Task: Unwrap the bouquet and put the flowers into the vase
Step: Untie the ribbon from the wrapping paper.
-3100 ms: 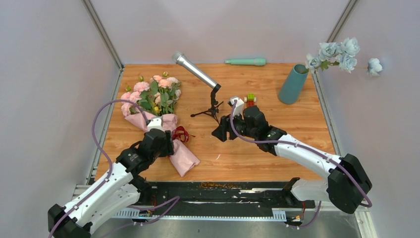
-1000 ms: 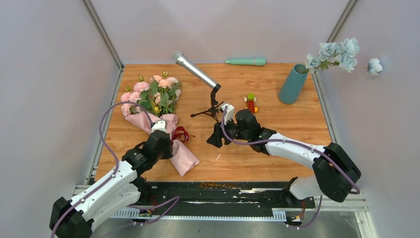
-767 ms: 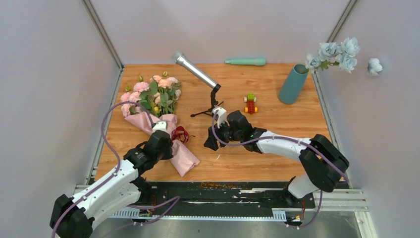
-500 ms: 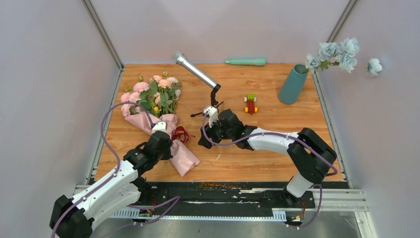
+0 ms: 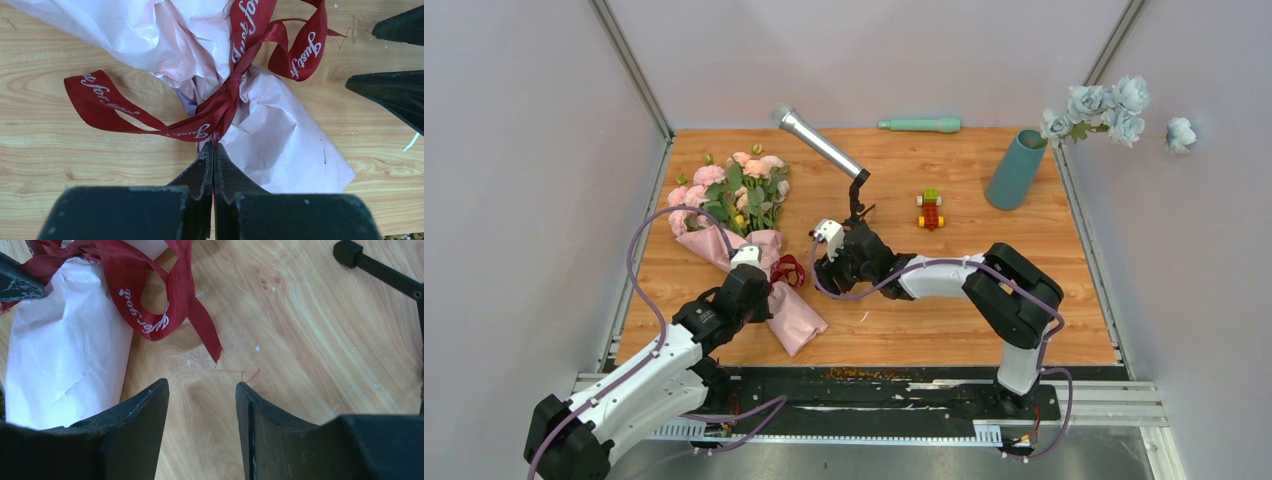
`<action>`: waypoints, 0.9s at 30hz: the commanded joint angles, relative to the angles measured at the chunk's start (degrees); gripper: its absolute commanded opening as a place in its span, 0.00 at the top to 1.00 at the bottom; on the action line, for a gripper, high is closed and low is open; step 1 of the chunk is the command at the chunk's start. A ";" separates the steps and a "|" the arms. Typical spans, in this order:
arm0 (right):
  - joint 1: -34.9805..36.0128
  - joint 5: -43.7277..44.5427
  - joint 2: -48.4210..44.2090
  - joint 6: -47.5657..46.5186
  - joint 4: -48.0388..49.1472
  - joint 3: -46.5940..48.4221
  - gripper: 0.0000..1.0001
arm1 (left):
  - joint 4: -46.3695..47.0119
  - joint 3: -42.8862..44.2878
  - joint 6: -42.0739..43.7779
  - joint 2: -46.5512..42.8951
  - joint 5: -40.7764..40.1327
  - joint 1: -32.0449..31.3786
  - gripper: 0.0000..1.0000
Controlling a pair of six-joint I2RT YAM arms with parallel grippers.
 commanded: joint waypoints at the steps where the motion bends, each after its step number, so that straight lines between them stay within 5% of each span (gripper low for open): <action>1: 0.95 1.89 2.10 -4.42 4.83 3.10 0.48 | 2.17 -0.05 0.15 -0.71 0.18 -0.10 1.00; 22: 3.20 7.53 9.35 -9.74 4.19 9.40 0.56 | 2.00 0.51 0.76 0.52 0.84 -0.02 1.00; 24: 3.30 7.71 9.73 -9.84 3.68 9.91 0.64 | 2.11 0.61 0.91 0.87 0.84 0.04 1.00; 27: 3.58 8.72 9.76 -9.76 3.09 10.21 0.95 | 2.61 0.60 0.94 1.26 0.91 0.17 1.00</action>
